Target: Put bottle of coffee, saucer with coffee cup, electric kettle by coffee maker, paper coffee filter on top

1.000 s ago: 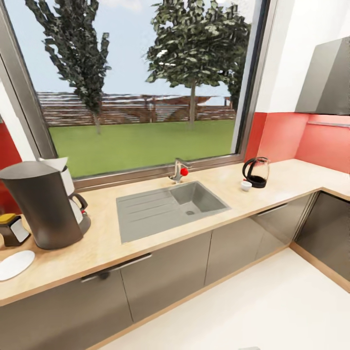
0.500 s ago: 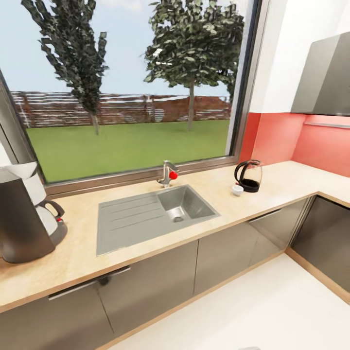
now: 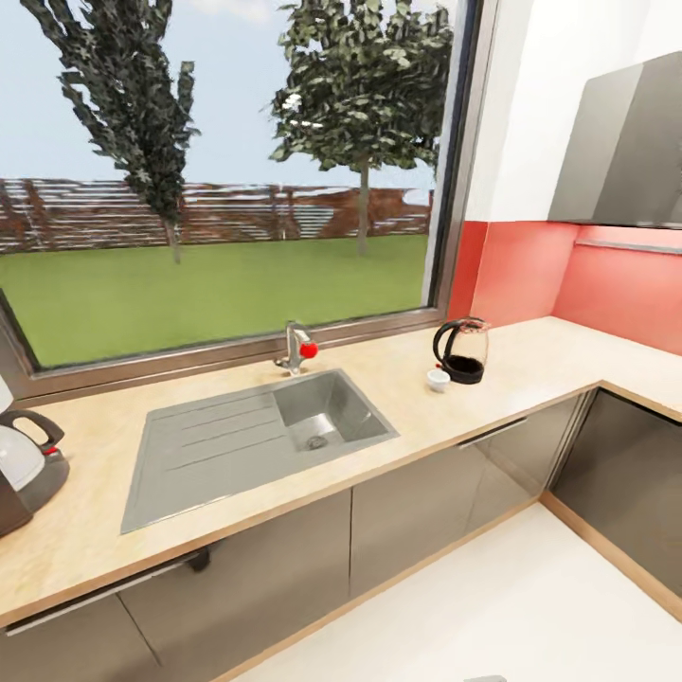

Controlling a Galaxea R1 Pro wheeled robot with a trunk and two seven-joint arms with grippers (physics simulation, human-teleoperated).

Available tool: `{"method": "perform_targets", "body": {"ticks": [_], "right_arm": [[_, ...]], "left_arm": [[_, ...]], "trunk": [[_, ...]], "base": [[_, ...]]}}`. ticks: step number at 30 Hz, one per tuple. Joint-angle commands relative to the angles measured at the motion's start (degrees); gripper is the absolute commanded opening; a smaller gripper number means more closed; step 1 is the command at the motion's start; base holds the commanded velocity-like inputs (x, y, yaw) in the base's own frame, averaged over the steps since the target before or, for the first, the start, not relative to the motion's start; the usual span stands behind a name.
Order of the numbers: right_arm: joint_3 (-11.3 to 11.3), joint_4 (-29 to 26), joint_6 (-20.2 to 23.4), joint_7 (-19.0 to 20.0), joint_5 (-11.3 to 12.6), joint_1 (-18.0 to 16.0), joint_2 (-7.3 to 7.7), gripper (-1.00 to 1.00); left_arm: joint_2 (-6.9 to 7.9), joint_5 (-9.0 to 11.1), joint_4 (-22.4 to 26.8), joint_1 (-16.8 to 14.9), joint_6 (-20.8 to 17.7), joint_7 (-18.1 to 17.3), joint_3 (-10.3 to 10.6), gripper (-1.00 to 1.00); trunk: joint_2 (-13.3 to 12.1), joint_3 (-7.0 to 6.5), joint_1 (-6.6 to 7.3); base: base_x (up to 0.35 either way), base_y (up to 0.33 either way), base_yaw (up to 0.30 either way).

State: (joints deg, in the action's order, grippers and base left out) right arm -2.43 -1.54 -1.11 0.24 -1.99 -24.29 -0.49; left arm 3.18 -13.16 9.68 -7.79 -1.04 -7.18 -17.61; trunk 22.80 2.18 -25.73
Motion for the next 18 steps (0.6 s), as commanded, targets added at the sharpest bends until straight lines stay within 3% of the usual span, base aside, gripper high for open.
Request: {"method": "perform_targets", "body": {"ticks": [1, 18], "right_arm": [[-0.21, 0.04, -0.12, 0.02, -0.2, -0.05, -0.01, 1.0], [-0.21, 0.04, -0.12, 0.02, -0.2, -0.05, -0.03, 1.0]], "left_arm": [[-0.01, -0.55, 0.08, -0.03, -0.11, -0.3, -0.49, 1.0], [-0.39, -0.58, 0.08, -0.03, -0.11, -0.3, -0.51, 1.0]], "trunk": [[0.12, 0.13, -0.06], [0.12, 0.13, -0.06]], "base": [[0.217, -0.273, 0.0], [0.224, -0.264, 0.0]]}}
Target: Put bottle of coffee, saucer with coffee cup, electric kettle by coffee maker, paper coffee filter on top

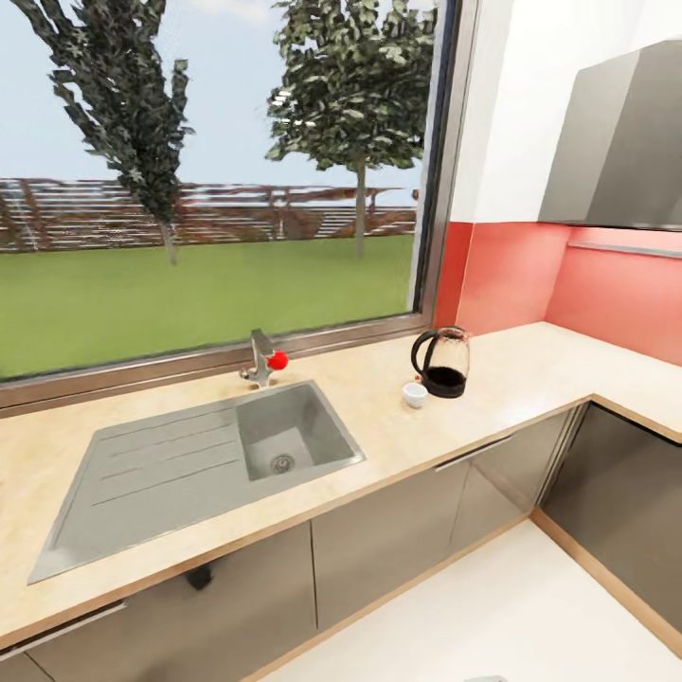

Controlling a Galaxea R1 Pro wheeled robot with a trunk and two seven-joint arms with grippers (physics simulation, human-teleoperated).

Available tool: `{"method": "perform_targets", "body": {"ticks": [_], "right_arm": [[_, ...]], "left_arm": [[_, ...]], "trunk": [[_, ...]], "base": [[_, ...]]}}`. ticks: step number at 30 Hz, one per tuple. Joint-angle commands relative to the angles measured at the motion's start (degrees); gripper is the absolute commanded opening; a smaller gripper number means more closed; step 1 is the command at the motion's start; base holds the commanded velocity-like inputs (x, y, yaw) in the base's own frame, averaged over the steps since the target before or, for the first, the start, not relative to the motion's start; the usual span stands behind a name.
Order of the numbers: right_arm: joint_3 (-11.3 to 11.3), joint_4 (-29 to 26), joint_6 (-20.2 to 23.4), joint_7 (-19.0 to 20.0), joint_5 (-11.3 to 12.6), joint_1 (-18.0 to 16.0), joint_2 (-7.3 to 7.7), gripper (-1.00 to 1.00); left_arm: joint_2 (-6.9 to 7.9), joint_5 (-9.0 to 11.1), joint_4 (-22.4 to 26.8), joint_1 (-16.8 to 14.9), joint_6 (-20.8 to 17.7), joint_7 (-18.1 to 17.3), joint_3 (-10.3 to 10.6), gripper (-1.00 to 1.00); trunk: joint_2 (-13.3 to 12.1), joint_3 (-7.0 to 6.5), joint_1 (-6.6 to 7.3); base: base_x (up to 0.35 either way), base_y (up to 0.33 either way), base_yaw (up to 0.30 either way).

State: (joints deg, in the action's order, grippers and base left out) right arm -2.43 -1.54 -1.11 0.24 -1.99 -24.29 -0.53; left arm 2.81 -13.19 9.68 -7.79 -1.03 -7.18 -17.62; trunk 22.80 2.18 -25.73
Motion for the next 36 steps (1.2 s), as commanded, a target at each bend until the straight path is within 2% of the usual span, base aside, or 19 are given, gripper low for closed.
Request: {"method": "perform_targets", "body": {"ticks": [1, 8, 19, 30, 36], "right_arm": [[-0.21, 0.04, -0.12, 0.02, -0.2, -0.05, 0.0, 1.0], [-0.21, 0.04, -0.12, -0.04, -0.2, -0.05, -0.08, 1.0], [-0.21, 0.04, -0.12, -0.06, -0.2, -0.05, -0.09, 1.0], [-0.27, 0.12, -0.12, -0.06, -0.44, -0.05, 0.29, 1.0], [-0.29, 0.13, -0.12, -0.06, -0.52, -0.05, 0.25, 1.0]], "left_arm": [[-0.11, -0.58, 0.08, -0.03, -0.11, -0.29, -0.49, 1.0], [-0.34, -0.52, -0.01, -0.03, -0.11, -0.29, -0.57, 1.0], [-0.49, -0.51, -0.1, -0.03, -0.11, -0.26, -0.57, 1.0], [-0.33, -0.36, -0.23, -0.01, -0.18, -0.19, -0.79, 1.0], [0.22, -0.48, -3.18, 0.12, -0.15, -0.11, -0.76, 1.0]], "trunk": [[0.12, 0.13, -0.05], [0.12, 0.11, -0.05], [0.12, -0.32, -0.05], [0.12, -0.36, -0.05], [0.12, -0.36, -0.05]], "base": [[0.183, -0.274, 0.0], [0.156, -0.288, 0.011], [0.131, -0.291, 0.14], [0.109, -0.292, 0.013], [0.106, -0.221, 0.0]]}}
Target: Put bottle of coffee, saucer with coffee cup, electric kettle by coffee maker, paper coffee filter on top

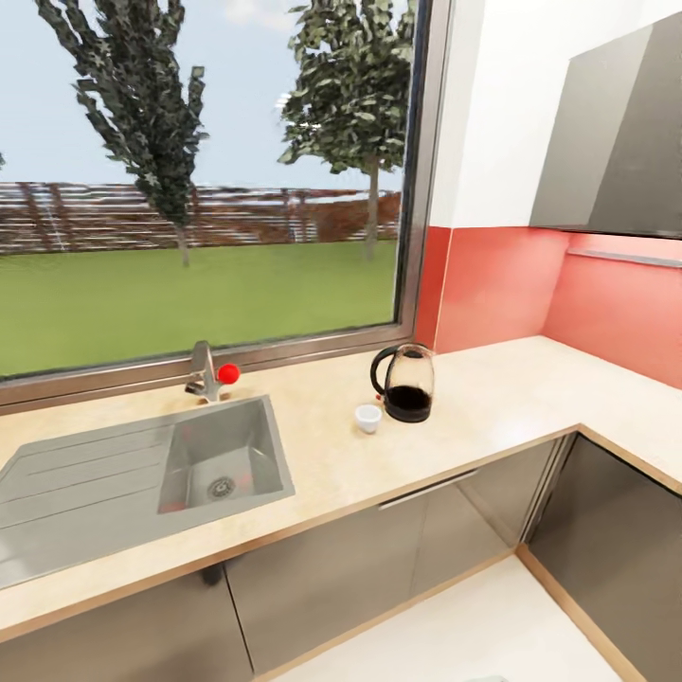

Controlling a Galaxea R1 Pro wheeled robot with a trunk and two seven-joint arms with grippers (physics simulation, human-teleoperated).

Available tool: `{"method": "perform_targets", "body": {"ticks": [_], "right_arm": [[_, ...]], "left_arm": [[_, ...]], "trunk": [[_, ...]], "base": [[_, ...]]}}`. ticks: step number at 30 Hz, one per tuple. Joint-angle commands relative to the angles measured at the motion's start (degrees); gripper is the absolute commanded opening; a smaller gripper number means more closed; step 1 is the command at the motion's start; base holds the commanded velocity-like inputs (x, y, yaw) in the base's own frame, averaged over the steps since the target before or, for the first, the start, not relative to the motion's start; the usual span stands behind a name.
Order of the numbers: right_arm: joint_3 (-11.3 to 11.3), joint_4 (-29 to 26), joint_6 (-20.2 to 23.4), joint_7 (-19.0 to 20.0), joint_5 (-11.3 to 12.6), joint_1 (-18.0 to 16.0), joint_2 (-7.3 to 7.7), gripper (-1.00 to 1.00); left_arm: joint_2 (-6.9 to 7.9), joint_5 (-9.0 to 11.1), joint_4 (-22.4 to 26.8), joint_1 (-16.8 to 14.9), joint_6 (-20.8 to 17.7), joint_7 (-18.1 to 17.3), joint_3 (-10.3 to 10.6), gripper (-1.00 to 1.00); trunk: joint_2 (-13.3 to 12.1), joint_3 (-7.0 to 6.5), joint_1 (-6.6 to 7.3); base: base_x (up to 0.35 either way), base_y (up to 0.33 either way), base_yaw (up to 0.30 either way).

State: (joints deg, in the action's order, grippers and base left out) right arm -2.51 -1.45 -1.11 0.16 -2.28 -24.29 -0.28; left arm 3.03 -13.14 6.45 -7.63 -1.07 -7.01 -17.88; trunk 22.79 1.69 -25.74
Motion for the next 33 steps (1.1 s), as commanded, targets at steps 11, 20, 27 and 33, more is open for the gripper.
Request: {"method": "perform_targets", "body": {"ticks": [11, 20, 27, 33], "right_arm": [[-0.86, -11.34, -10.8, 0.13, -0.35, -0.05, -3.46, 1.0], [-9.07, -42.5, -4.94, -10.7, -5.88, -6.74, -9.72, 1.0], [-11.53, -43.75, 3.9, -15.29, -6.46, -15.43, -9.72, 1.0], [-11.78, -46.55, 8.65, -21.4, -6.5, -18.01, -9.72, 1.0]], "left_arm": [[0.61, -0.47, -2.38, 2.17, -0.91, 17.18, -0.37, 1.0], [0.63, -0.49, -3.89, 3.85, 0.1, 17.08, -0.18, 1.0], [0.27, -0.49, -3.82, 3.85, 0.1, 17.03, -0.07, 1.0], [0.15, -0.17, -3.73, 3.85, 0.11, 17.08, -0.35, 1.0]], "trunk": [[0.13, 0.13, -0.04], [0.13, 0.13, -0.04], [0.13, 0.13, -0.04], [0.13, 0.13, -0.04]], "base": [[0.013, -0.019, 0.0], [0.0, 0.0, 0.0], [0.0, 0.0, 0.0], [0.0, 0.0, 0.0]]}}
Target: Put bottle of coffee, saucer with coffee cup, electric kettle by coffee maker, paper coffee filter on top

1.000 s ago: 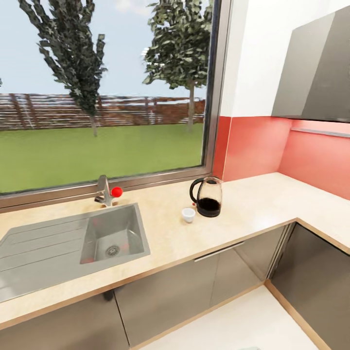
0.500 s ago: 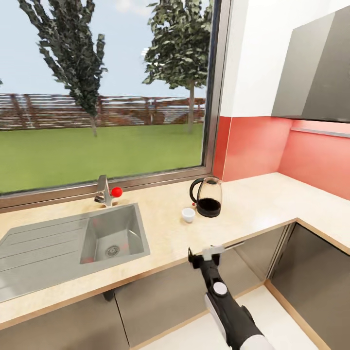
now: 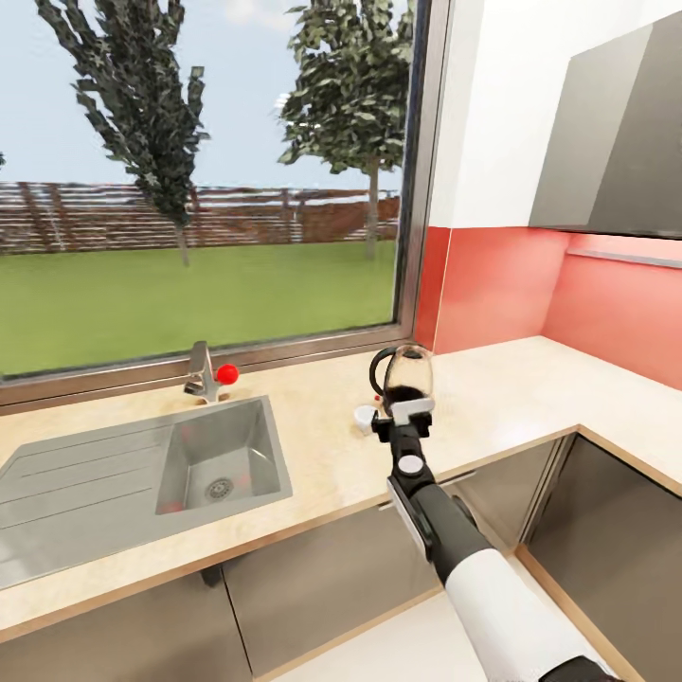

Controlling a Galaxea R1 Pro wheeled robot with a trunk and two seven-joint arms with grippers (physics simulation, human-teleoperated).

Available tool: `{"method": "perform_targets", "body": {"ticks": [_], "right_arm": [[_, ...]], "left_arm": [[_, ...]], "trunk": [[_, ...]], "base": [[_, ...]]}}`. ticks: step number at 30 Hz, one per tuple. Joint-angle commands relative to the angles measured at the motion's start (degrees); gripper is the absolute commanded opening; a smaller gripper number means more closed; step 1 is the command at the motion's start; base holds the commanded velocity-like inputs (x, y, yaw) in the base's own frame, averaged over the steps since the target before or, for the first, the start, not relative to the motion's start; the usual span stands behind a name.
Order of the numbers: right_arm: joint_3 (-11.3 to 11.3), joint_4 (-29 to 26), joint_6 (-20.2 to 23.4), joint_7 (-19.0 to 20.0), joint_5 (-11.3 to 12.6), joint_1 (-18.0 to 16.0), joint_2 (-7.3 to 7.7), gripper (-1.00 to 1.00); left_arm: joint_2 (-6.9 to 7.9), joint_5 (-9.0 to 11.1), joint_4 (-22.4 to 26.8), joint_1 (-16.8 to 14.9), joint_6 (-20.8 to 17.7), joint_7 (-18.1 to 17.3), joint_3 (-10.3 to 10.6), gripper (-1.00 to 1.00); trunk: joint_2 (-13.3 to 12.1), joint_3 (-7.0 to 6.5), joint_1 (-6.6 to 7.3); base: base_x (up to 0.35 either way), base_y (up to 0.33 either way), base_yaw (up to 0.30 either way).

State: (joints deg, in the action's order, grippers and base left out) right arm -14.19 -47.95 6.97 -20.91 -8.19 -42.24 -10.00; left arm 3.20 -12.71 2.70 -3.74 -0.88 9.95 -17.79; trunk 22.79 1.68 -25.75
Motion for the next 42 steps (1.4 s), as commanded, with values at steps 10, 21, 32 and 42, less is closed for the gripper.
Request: {"method": "perform_targets", "body": {"ticks": [10, 21, 32, 42], "right_arm": [[-0.21, 0.19, 1.18, -3.17, 18.6, -0.21, 0.0, 1.0], [-0.24, 1.72, 0.95, -4.13, 18.72, -0.21, 0.0, 1.0], [-5.12, 1.7, 0.89, -13.23, 18.56, -0.21, 0.0, 1.0], [-12.59, -0.51, 1.09, -20.1, 18.47, -0.21, 0.0, 1.0]], "left_arm": [[-0.17, -0.71, -1.1, -0.04, -1.0, 0.15, -0.41, 1.0], [-0.35, -0.83, -1.03, -0.04, -0.95, -0.02, -0.39, 1.0], [-0.38, -0.67, -1.07, -0.04, -0.38, 0.07, -0.49, 1.0], [-0.3, -0.65, -2.89, 0.07, -0.5, 0.7, -0.58, 1.0]], "trunk": [[0.13, 0.32, -0.04], [0.13, 0.77, -0.04], [0.13, 1.2, -0.04], [0.13, 1.25, -0.04]], "base": [[0.0, 0.0, 0.098], [0.0, 0.0, 0.247], [0.0, 0.0, 0.247], [0.0, 0.0, 0.027]]}}
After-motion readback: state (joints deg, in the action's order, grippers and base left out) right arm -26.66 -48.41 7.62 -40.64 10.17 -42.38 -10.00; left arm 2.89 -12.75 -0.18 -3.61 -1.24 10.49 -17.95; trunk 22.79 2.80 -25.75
